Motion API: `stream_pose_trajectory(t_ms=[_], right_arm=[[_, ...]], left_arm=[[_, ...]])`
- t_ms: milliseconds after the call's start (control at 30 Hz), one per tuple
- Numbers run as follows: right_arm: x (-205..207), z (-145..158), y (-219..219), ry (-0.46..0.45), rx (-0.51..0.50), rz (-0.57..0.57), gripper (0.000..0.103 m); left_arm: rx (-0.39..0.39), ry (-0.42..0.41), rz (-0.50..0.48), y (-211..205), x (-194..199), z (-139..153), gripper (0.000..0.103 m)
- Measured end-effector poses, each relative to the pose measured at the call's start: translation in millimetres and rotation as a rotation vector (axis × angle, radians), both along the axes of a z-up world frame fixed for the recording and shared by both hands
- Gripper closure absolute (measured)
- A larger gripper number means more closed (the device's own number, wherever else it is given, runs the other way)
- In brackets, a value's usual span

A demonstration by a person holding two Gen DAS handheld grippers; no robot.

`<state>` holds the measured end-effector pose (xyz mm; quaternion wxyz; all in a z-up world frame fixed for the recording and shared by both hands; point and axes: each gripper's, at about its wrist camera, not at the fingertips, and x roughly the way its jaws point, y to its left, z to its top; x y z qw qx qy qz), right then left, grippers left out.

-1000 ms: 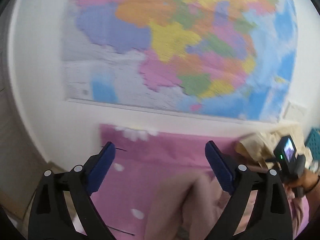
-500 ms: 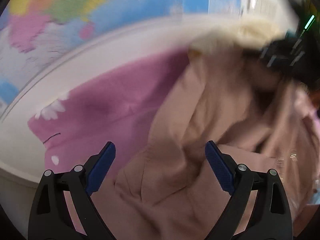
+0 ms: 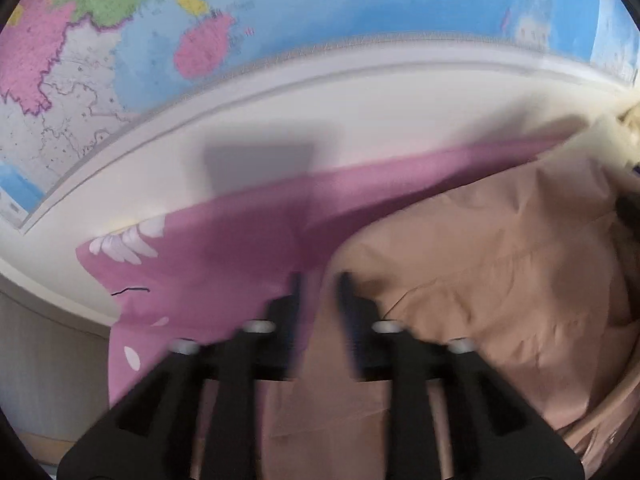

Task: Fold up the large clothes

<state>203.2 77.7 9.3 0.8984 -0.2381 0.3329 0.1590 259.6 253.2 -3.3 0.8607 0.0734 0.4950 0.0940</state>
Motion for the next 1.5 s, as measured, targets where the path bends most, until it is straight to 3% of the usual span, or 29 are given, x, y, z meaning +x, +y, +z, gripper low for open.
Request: stream_pose_trajectory(t_ms=[33, 67, 100, 200, 300, 433, 567, 600, 633, 667, 700, 733, 833, 900, 1000, 1067, 1167, 1200, 1267, 1300, 1333, 1400, 1433, 1500], right_arm=[[-9, 8, -6, -0.008, 0.019, -0.005, 0.037], [-16, 15, -11, -0.021, 0.037, -0.016, 0.023], [-32, 28, -22, -0.068, 0.073, -0.014, 0.017], [-76, 60, -40, -0.136, 0.155, 0.054, 0.017], [-125, 62, -40, -0.003, 0.252, 0.274, 0.018], [-143, 4, -12, 0.225, 0.181, 0.371, 0.023], [-125, -59, 18, 0.319, 0.052, 0.318, 0.024], [-117, -71, 22, 0.355, 0.064, 0.303, 0.024], [-112, -77, 24, 0.41, 0.094, 0.309, 0.04], [-105, -83, 25, 0.478, 0.14, 0.324, 0.063], [-102, -84, 25, 0.529, 0.176, 0.339, 0.097], [-100, -79, 25, 0.521, 0.181, 0.336, 0.1], [-103, -42, 23, 0.373, 0.163, 0.335, 0.101], [-82, -8, 7, 0.292, 0.232, 0.246, 0.101], [-54, 18, -2, 0.123, 0.211, 0.108, 0.101], [-37, 14, 2, 0.082, 0.187, 0.027, 0.1], [-22, -20, 19, 0.161, 0.104, 0.001, 0.099], [-25, -30, 24, 0.161, 0.062, 0.006, 0.097], [-34, -43, 33, 0.16, -0.04, 0.012, 0.076], [-41, -42, 33, 0.163, -0.041, 0.013, 0.065], [-50, -37, 29, 0.169, -0.013, 0.028, 0.051], [-79, -14, 13, 0.156, 0.067, 0.056, 0.033], [-92, -4, 7, 0.148, 0.095, 0.073, 0.027], [-134, 21, -13, 0.119, 0.162, 0.141, 0.027]], left_arm=[[-0.008, -0.041, -0.002, 5, -11, 5, 0.051], [-0.03, -0.078, -0.013, 12, -26, 13, 0.033], [-0.047, -0.111, -0.015, 19, -38, 20, 0.028], [-0.061, -0.266, -0.019, 43, -90, 52, 0.021], [-0.126, -0.308, -0.038, 65, -142, 64, 0.017], [-0.208, -0.273, -0.078, 70, -198, 44, 0.016], [-0.302, -0.206, -0.089, 71, -239, 7, 0.016], [-0.318, -0.189, -0.086, 74, -244, -3, 0.016], [-0.333, -0.178, -0.083, 74, -249, -9, 0.016], [-0.35, -0.165, -0.077, 74, -254, -15, 0.016], [-0.363, -0.156, -0.072, 75, -258, -19, 0.016], [-0.373, -0.153, -0.074, 76, -262, -23, 0.016], [-0.385, -0.171, -0.078, 78, -269, -25, 0.016], [-0.388, -0.173, -0.083, 78, -267, -25, 0.016], [-0.383, -0.173, -0.107, 69, -259, -26, 0.016], [-0.379, -0.156, -0.117, 62, -252, -29, 0.016], [-0.423, -0.104, -0.168, 50, -242, -40, 0.016], [-0.447, -0.076, -0.199, 45, -241, -45, 0.016], [-0.476, -0.053, -0.24, 36, -243, -50, 0.016], [-0.501, -0.039, -0.269, 30, -244, -54, 0.014], [-0.509, -0.022, -0.282, 26, -244, -56, 0.013], [-0.496, -0.007, -0.301, 17, -247, -60, 0.013], [-0.491, -0.013, -0.304, 16, -248, -59, 0.013], [-0.514, -0.02, -0.306, 15, -253, -58, 0.013]])
